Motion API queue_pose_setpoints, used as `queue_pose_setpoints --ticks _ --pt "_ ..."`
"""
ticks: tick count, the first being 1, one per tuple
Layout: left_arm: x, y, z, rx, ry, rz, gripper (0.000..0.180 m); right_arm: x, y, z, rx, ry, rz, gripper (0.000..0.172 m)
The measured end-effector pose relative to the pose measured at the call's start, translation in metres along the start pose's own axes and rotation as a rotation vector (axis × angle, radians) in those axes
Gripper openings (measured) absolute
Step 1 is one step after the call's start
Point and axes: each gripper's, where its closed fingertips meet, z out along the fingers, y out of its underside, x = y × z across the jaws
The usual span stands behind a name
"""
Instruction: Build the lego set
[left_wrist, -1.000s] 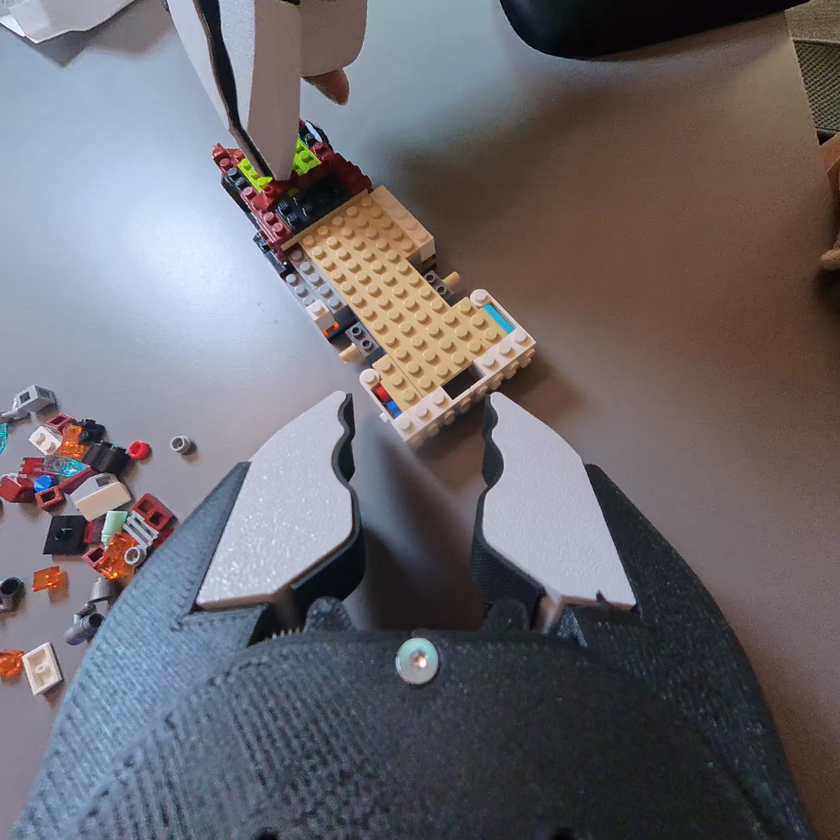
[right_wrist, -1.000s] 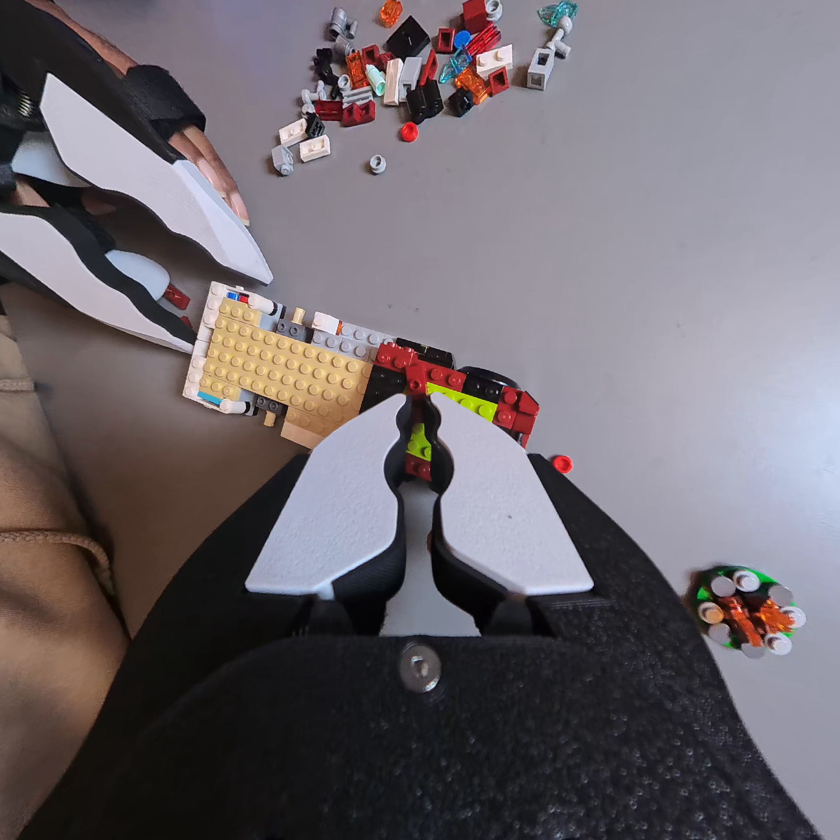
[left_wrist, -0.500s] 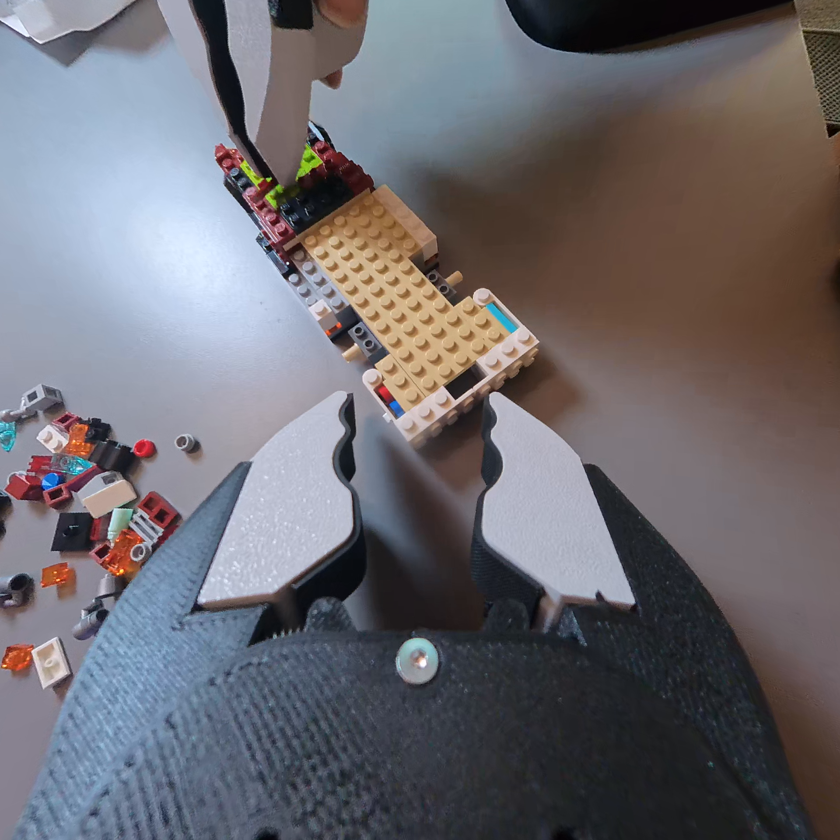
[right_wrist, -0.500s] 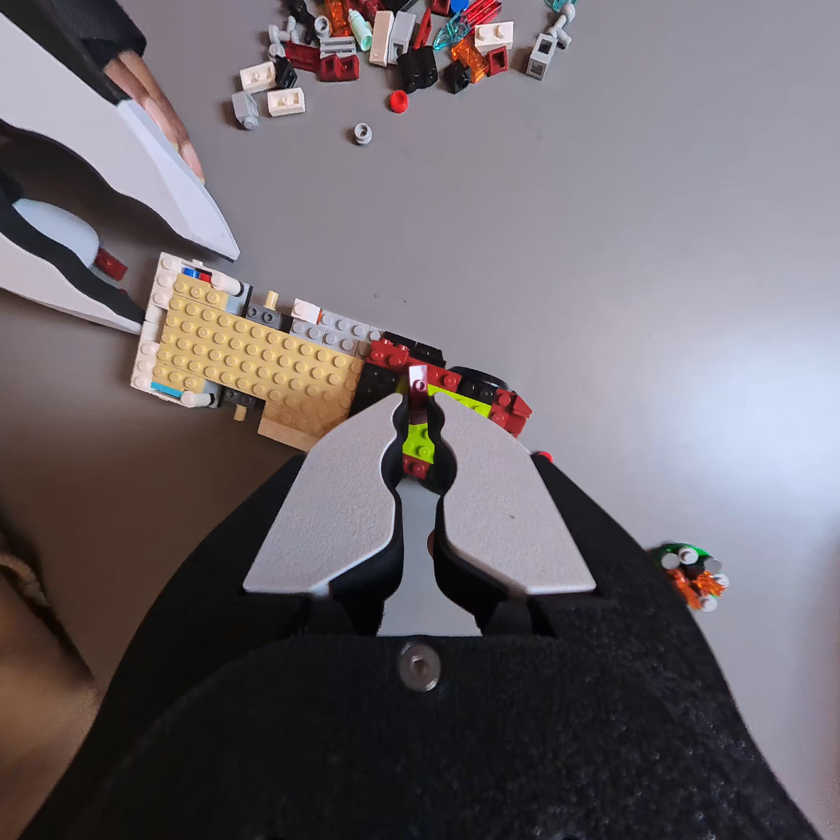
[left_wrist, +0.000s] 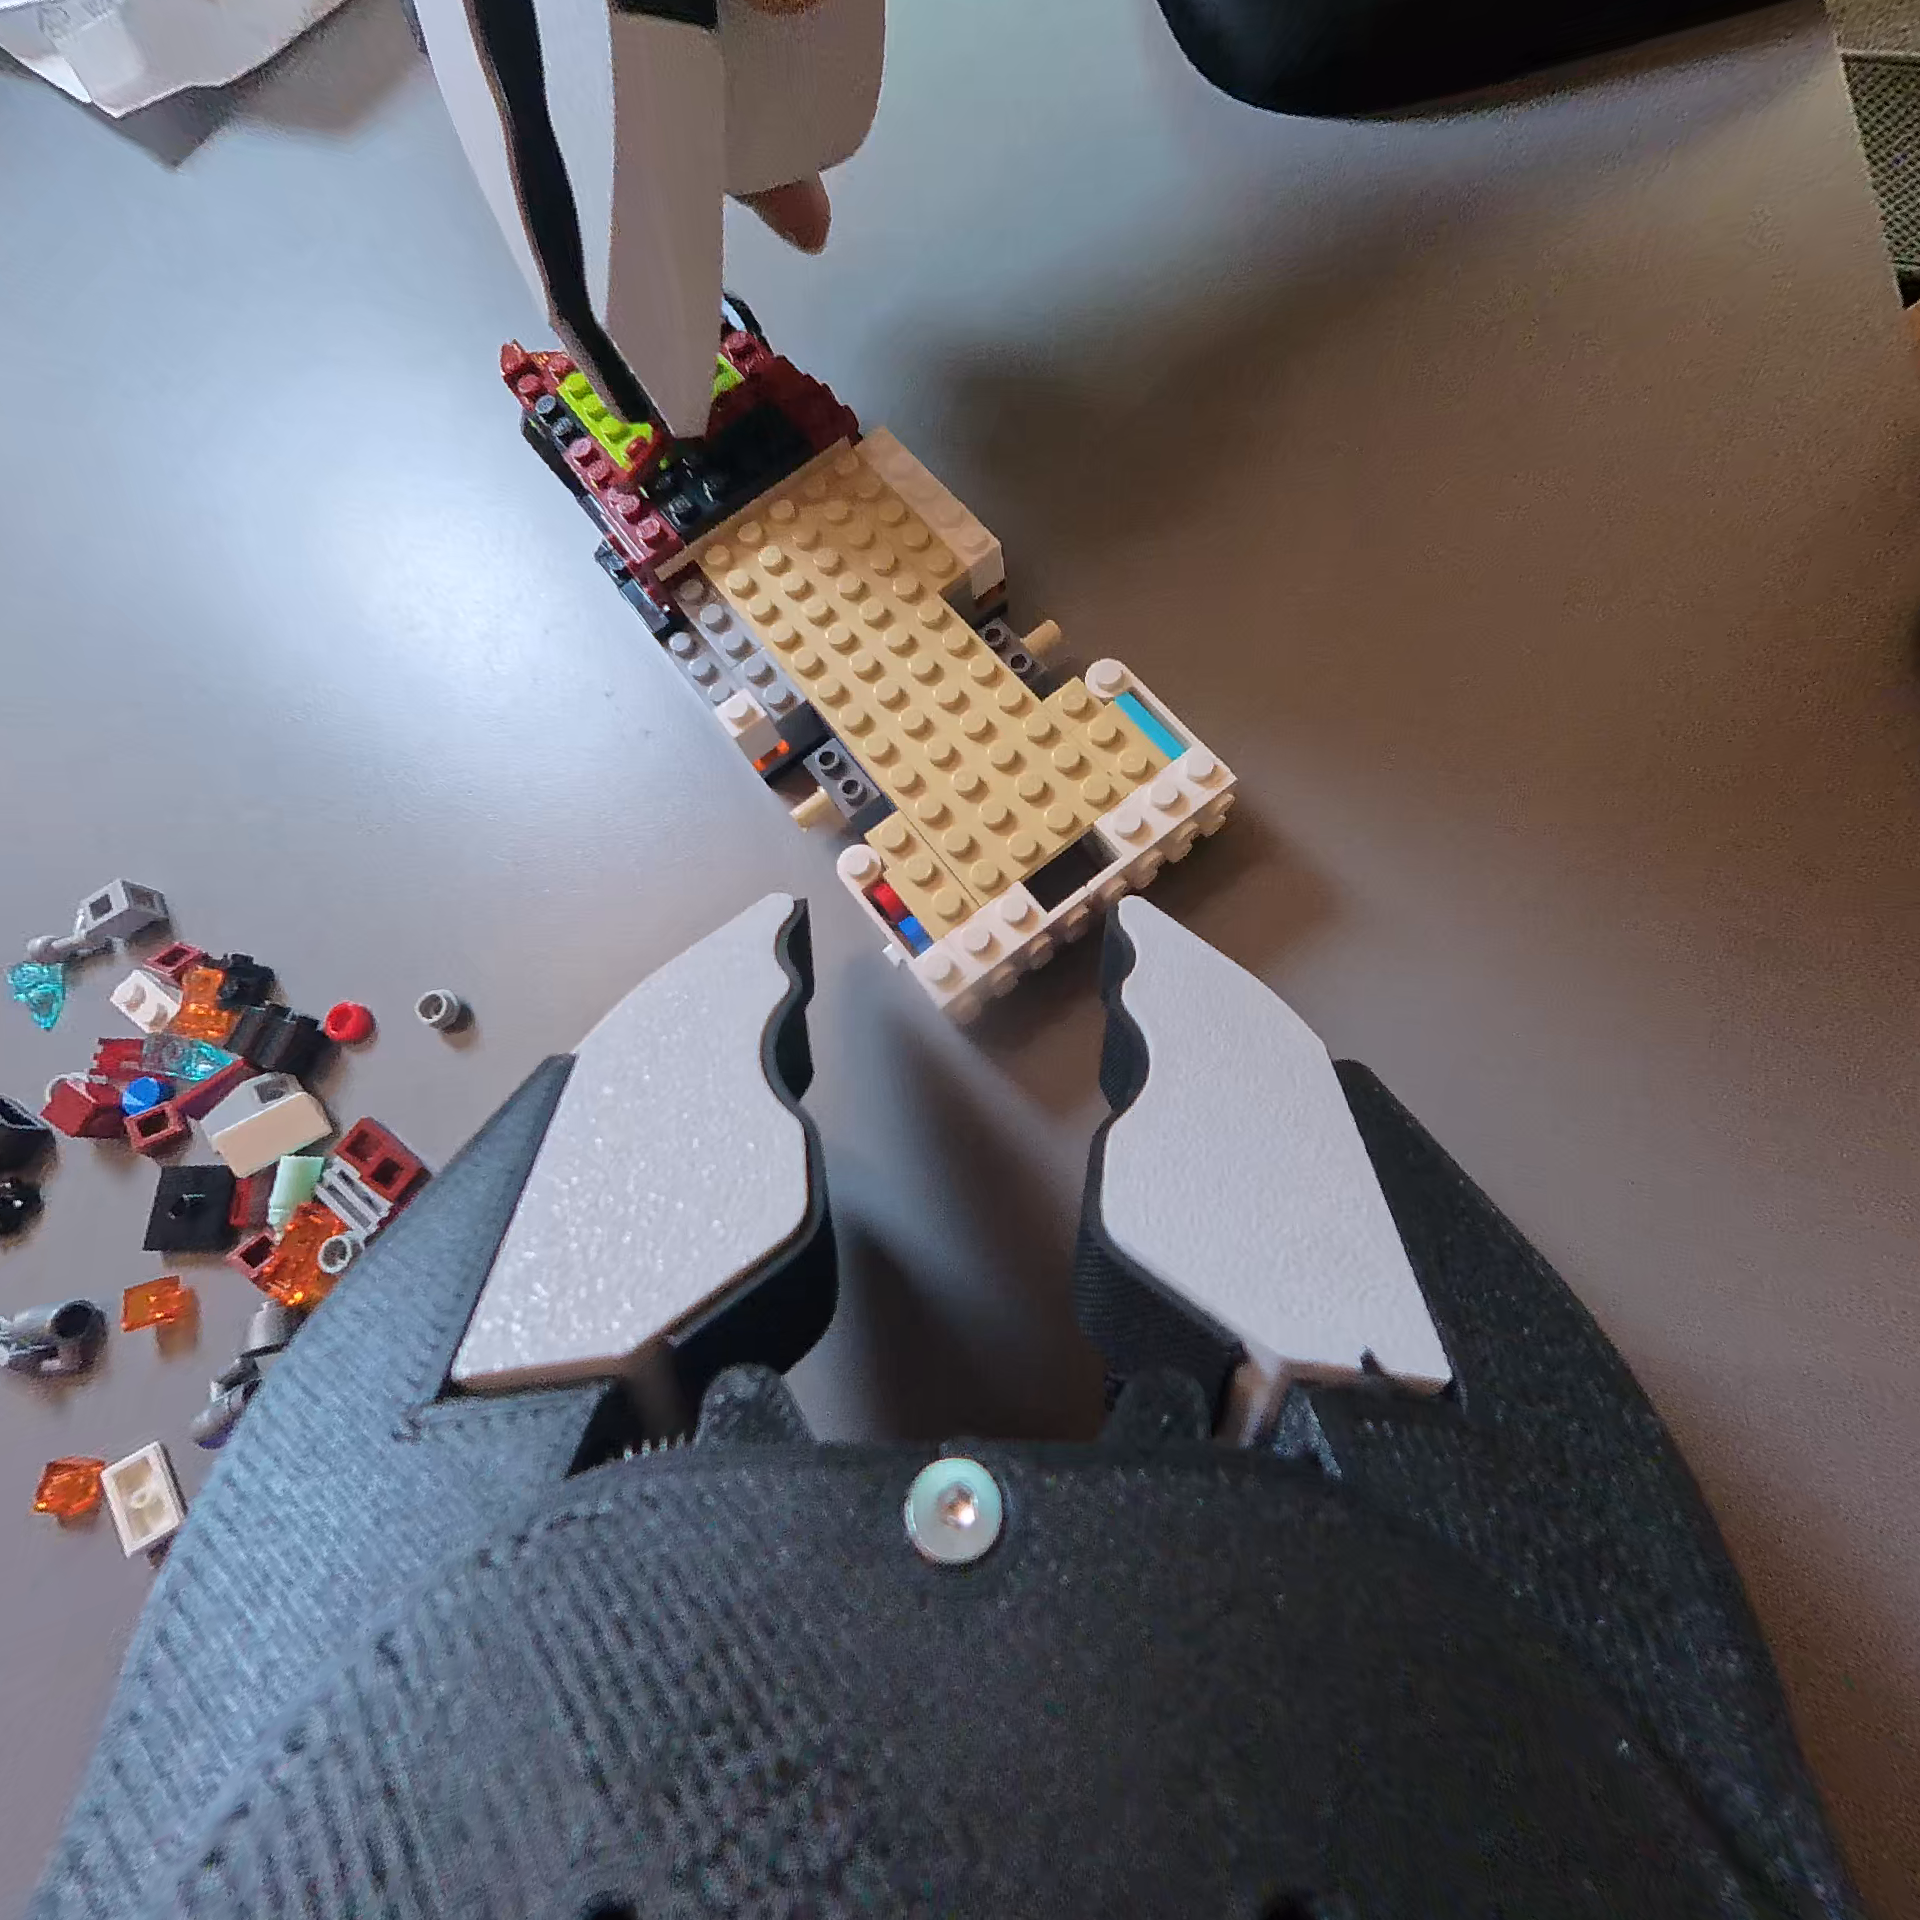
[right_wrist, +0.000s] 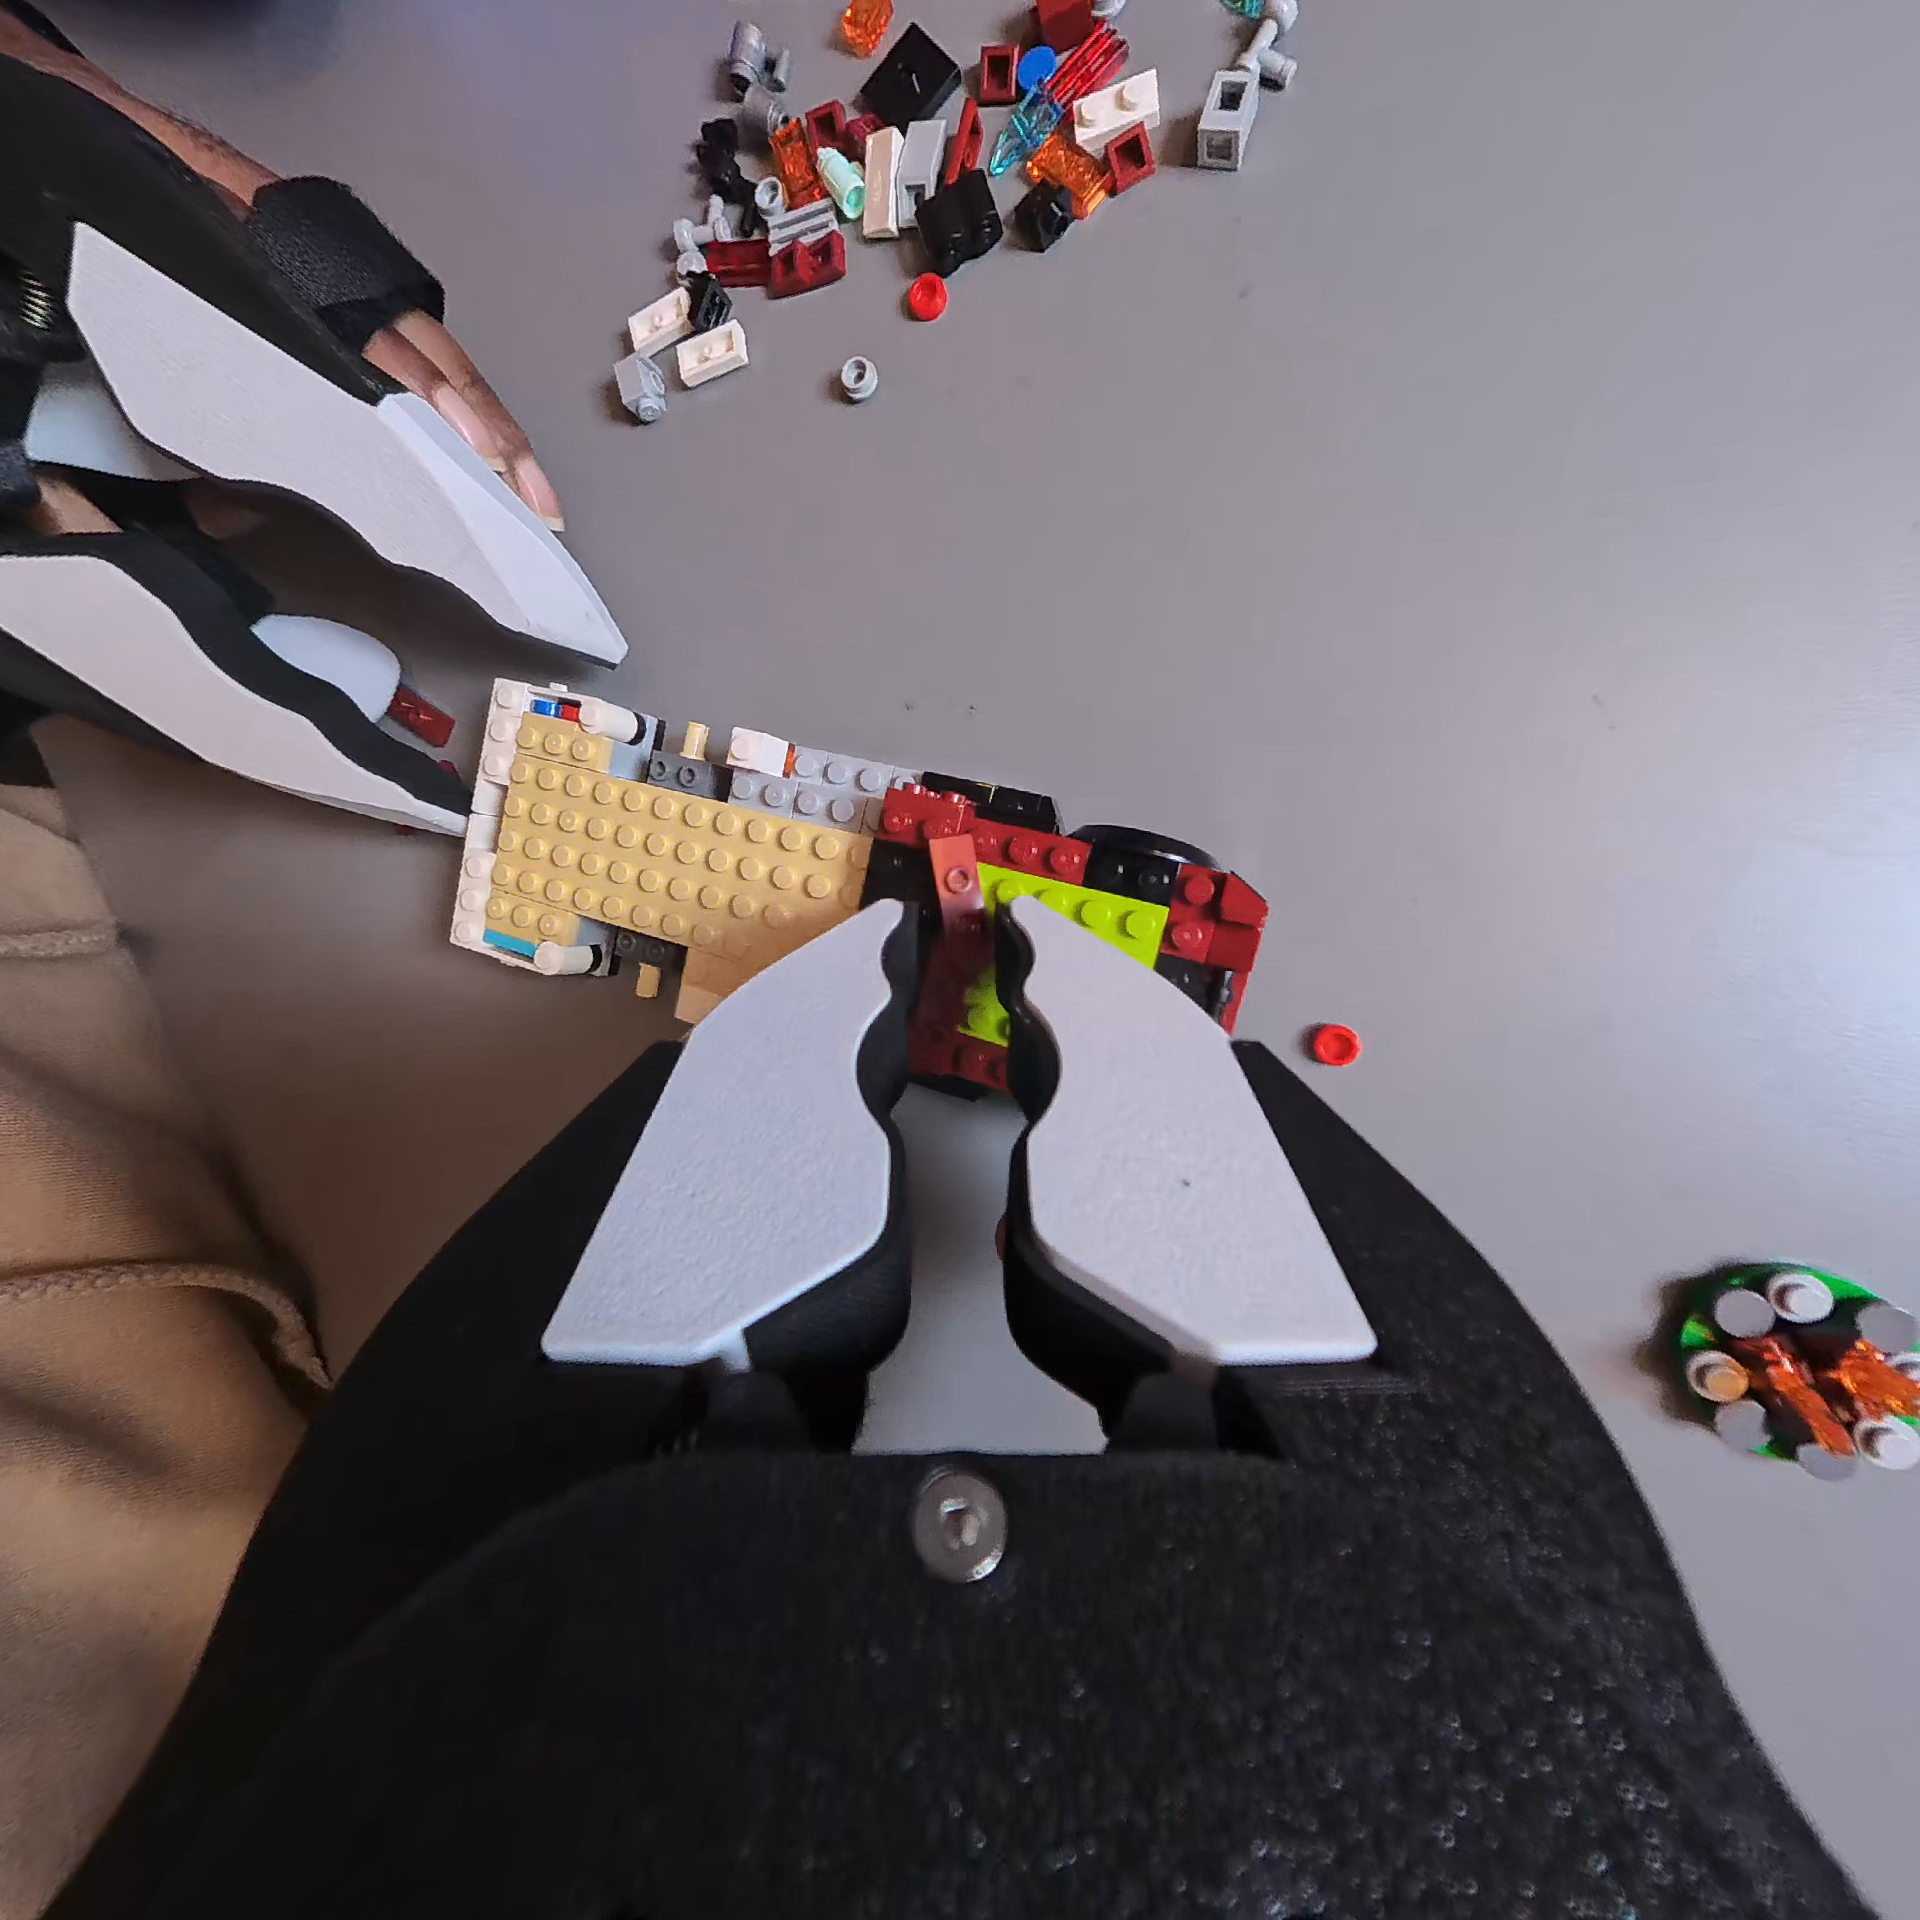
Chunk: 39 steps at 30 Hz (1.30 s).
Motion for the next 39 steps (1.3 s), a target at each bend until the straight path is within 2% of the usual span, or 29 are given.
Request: queue_pose_setpoints --ticks 10,15,21,30,34,39 --pt "0.000 0.001 0.001 -0.002 0.006 -0.008 0.053 0.002 0.003 0.000 -0.013 0.001 -0.055 0.010" --pt "-0.001 0.003 0.001 -0.007 0.004 -0.009 0.053 0.001 0.003 0.000 -0.018 0.013 -0.020 0.008" --pt "0.000 0.002 0.001 -0.004 0.003 -0.008 0.052 0.007 -0.003 0.000 0.031 0.061 0.021 0.008" --pt "0.004 -0.001 0.002 0.003 0.013 0.002 0.050 0.004 -0.001 0.003 0.006 0.133 -0.005 0.009" --pt "0.007 -0.003 0.001 0.007 0.016 0.013 0.050 -0.001 -0.002 0.002 0.018 0.089 0.032 0.015" --pt "0.006 -0.004 -0.002 0.014 0.011 0.017 0.050 -0.006 -0.003 0.000 0.030 0.028 0.052 0.013"
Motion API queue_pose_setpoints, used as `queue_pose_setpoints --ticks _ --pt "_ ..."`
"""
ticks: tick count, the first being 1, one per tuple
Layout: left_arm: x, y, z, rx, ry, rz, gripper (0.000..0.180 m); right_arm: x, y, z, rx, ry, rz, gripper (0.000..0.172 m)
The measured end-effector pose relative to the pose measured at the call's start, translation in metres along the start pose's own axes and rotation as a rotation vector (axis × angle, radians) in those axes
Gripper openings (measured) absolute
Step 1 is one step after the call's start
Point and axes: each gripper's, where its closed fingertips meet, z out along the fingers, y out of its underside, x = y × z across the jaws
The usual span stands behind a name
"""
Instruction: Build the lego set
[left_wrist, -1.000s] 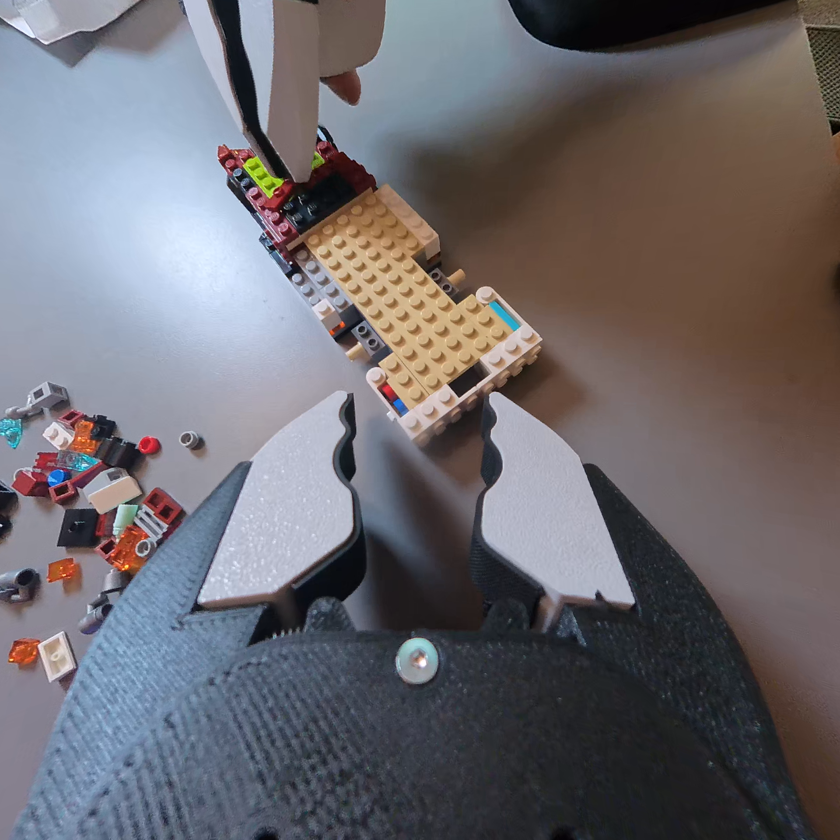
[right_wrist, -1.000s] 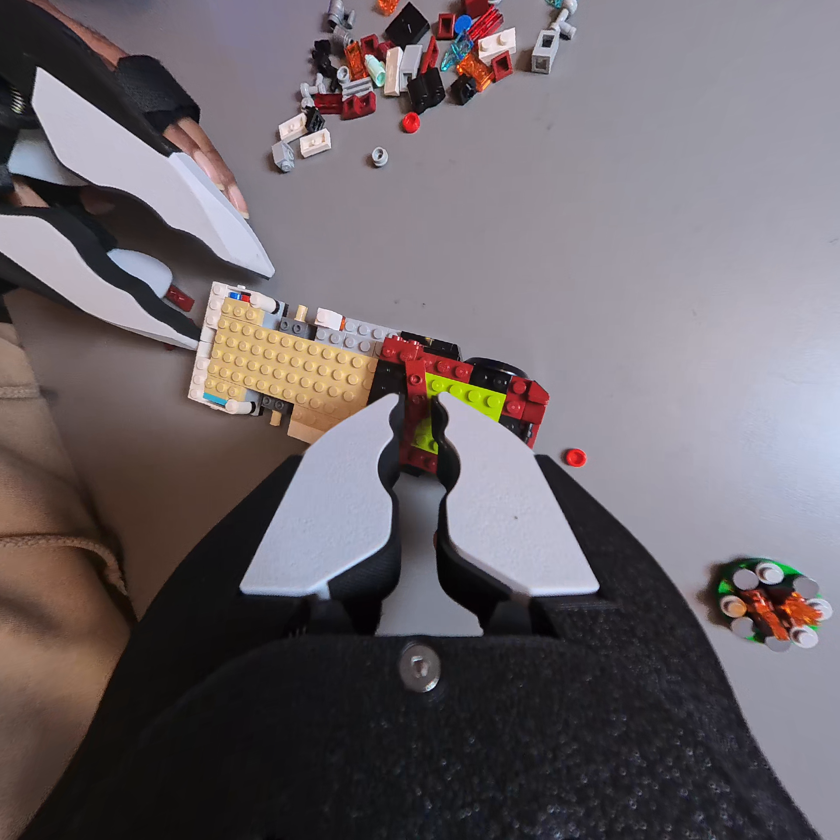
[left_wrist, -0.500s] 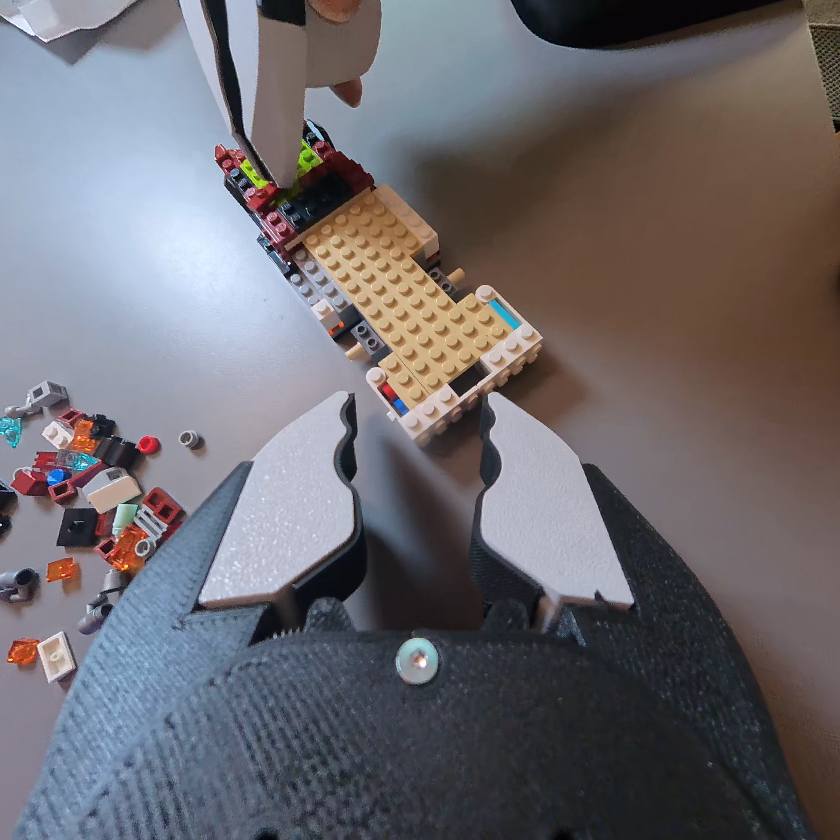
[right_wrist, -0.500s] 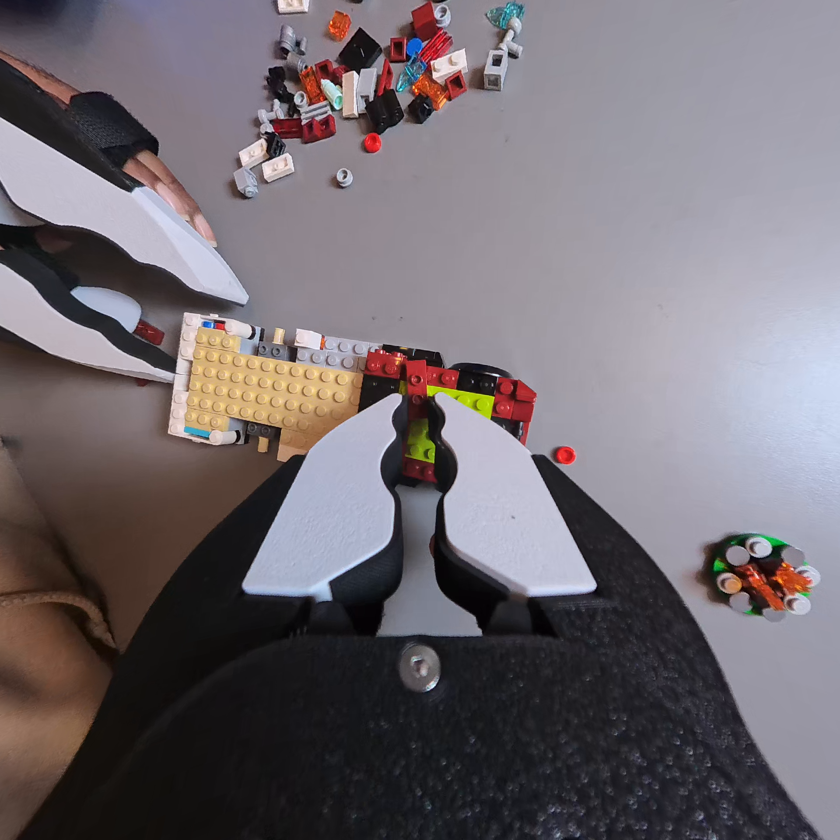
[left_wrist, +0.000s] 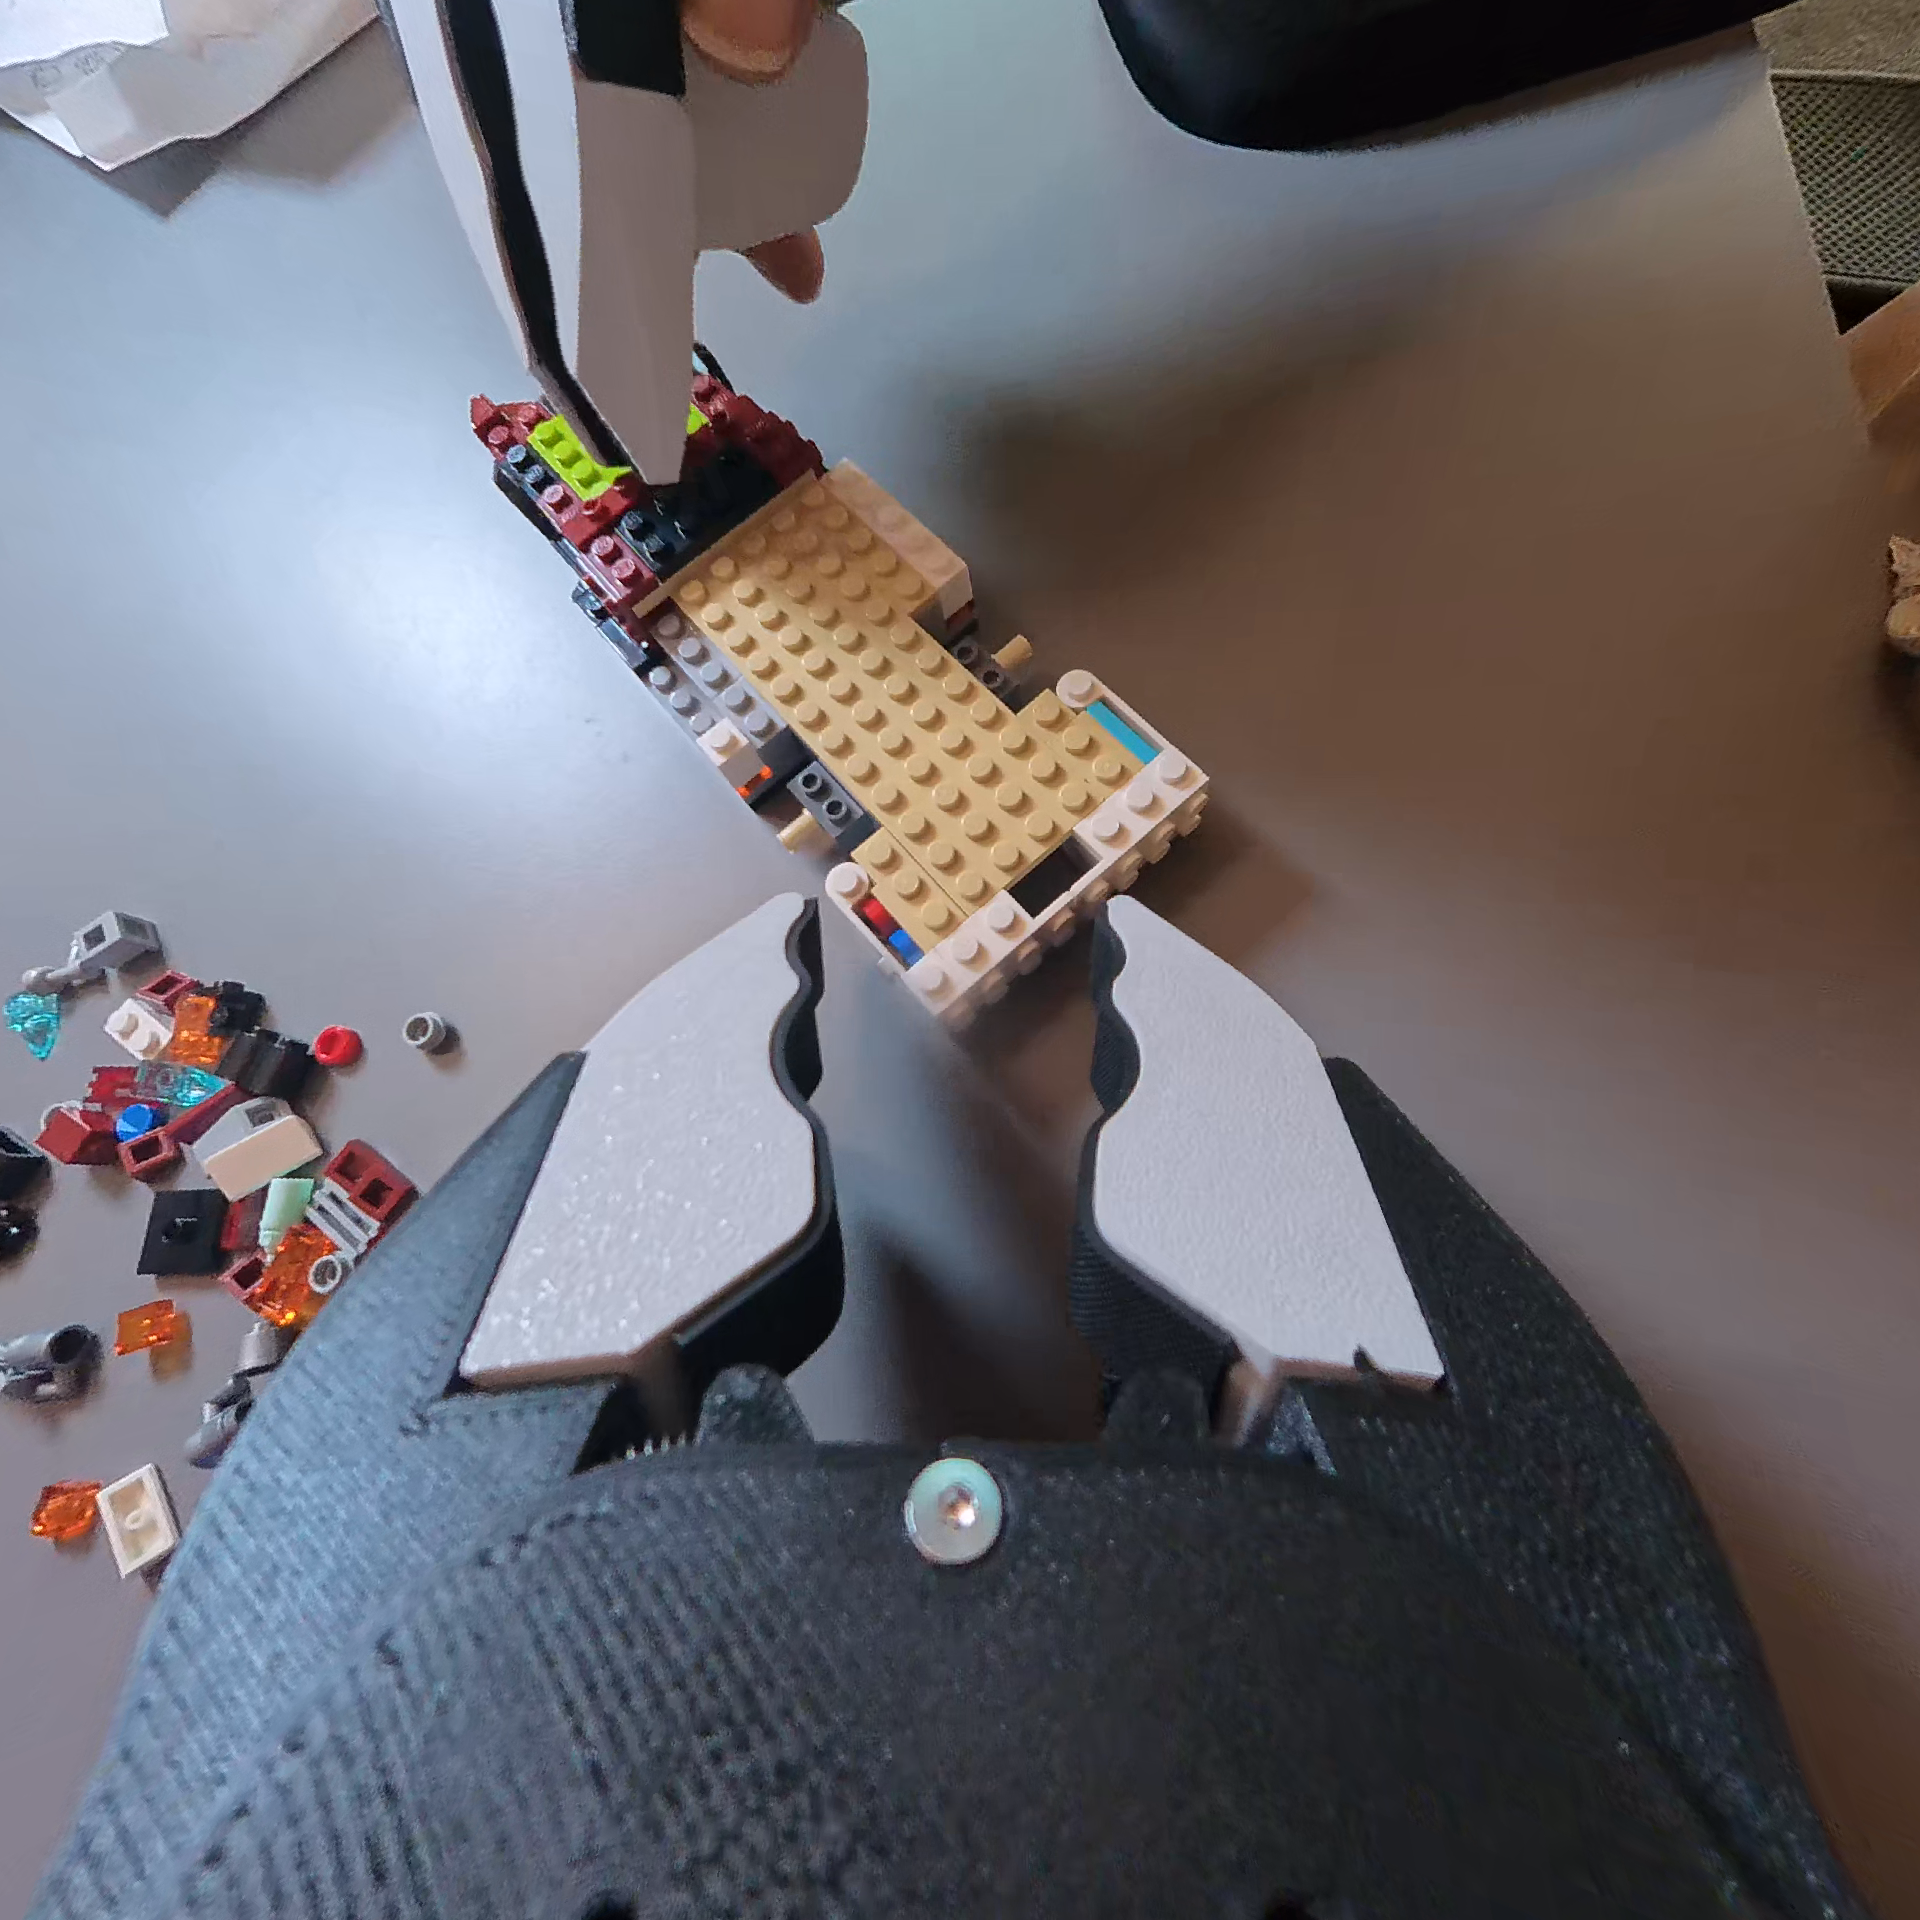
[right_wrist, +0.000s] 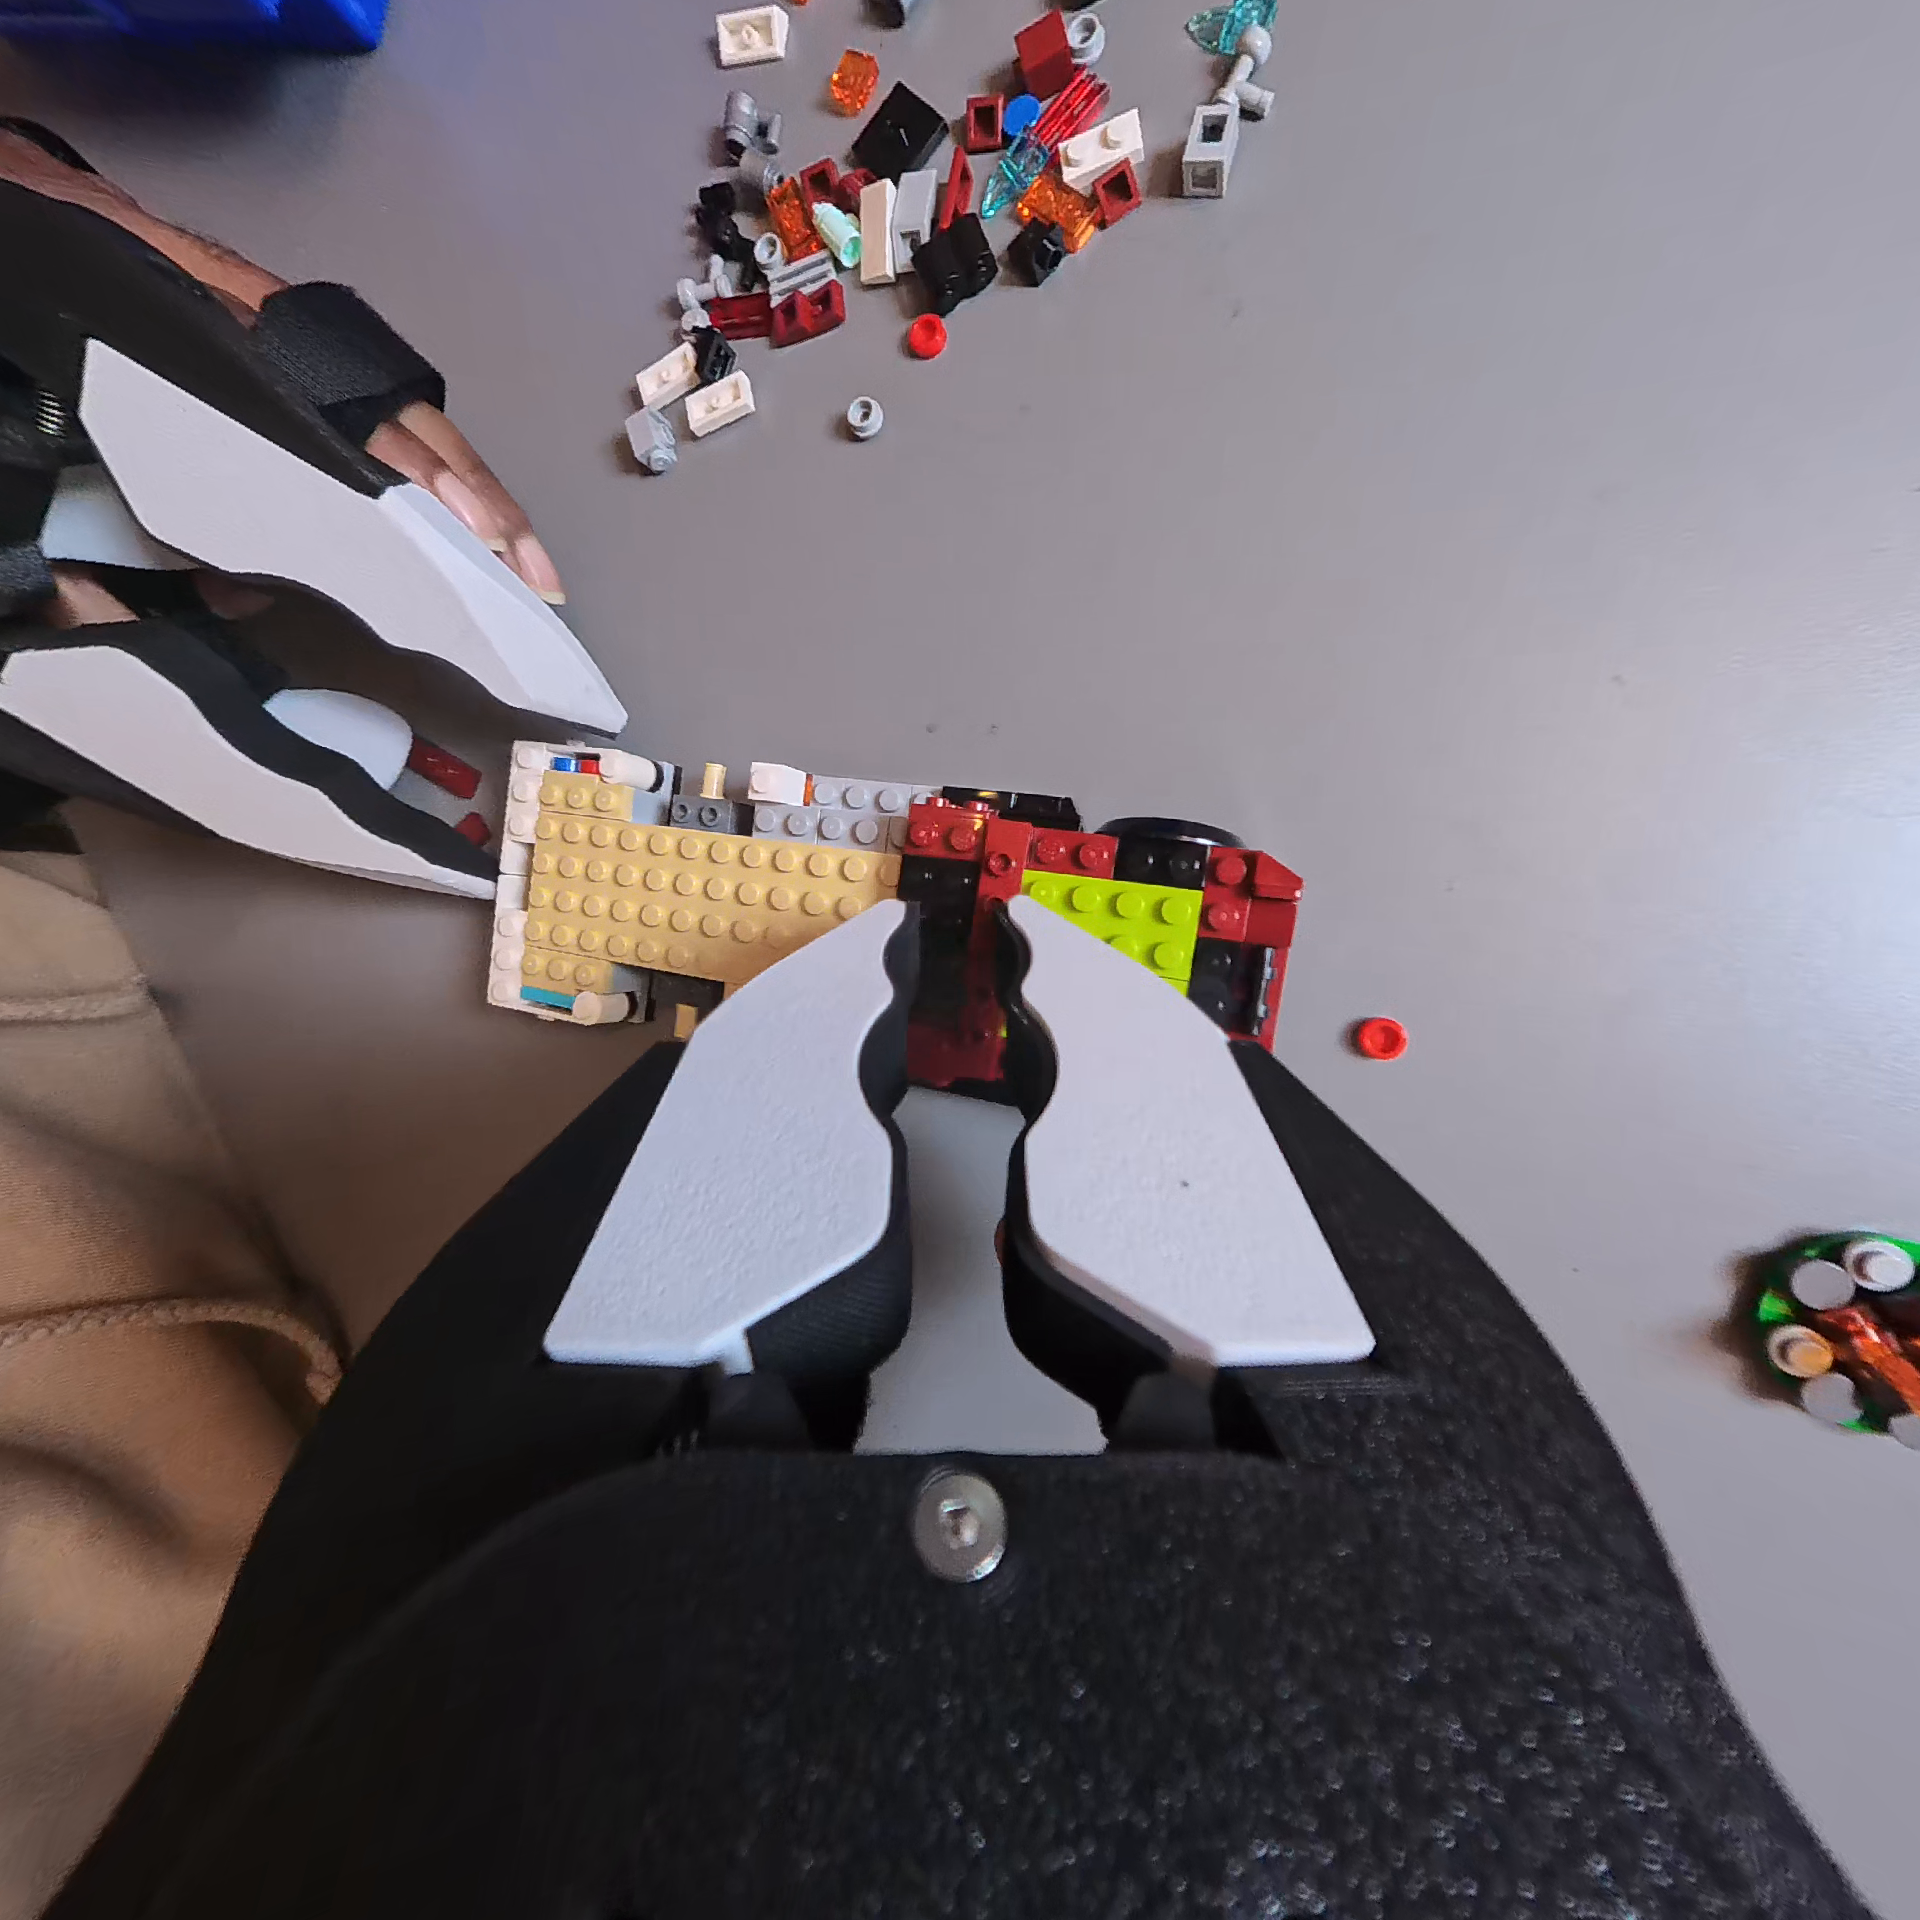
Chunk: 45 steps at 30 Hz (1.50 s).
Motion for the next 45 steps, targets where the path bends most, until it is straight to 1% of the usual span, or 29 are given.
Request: queue_pose_setpoints --ticks 6,10,15,26,31,38,41,45 --pt "-0.002 0.001 0.000 -0.004 -0.006 -0.001 0.049 0.010 -0.008 -0.002 0.016 0.028 -0.053 0.005" --pt "-0.002 0.003 0.002 -0.008 -0.005 -0.006 0.048 0.007 -0.011 0.004 0.005 0.016 -0.101 0.000" --pt "-0.002 0.004 0.002 -0.005 0.004 -0.019 0.048 0.008 -0.005 0.006 -0.032 0.042 -0.155 0.000" --pt "-0.002 0.004 0.003 -0.002 0.011 -0.026 0.047 0.008 -0.003 0.004 -0.118 0.122 -0.338 0.000" --pt "-0.003 0.005 0.002 -0.003 0.011 -0.028 0.045 0.008 -0.003 0.004 -0.132 0.120 -0.353 0.000" --pt "-0.014 0.010 -0.003 -0.015 -0.020 -0.040 0.046 0.010 -0.002 0.003 -0.103 0.093 -0.313 0.000" --pt "-0.016 0.013 -0.009 -0.012 0.003 -0.065 0.058 0.008 -0.003 0.002 -0.086 0.078 -0.307 0.006" --pt "-0.010 -0.004 -0.019 0.091 0.074 -0.172 0.072 0.007 -0.005 -0.003 -0.040 0.051 -0.297 0.006"
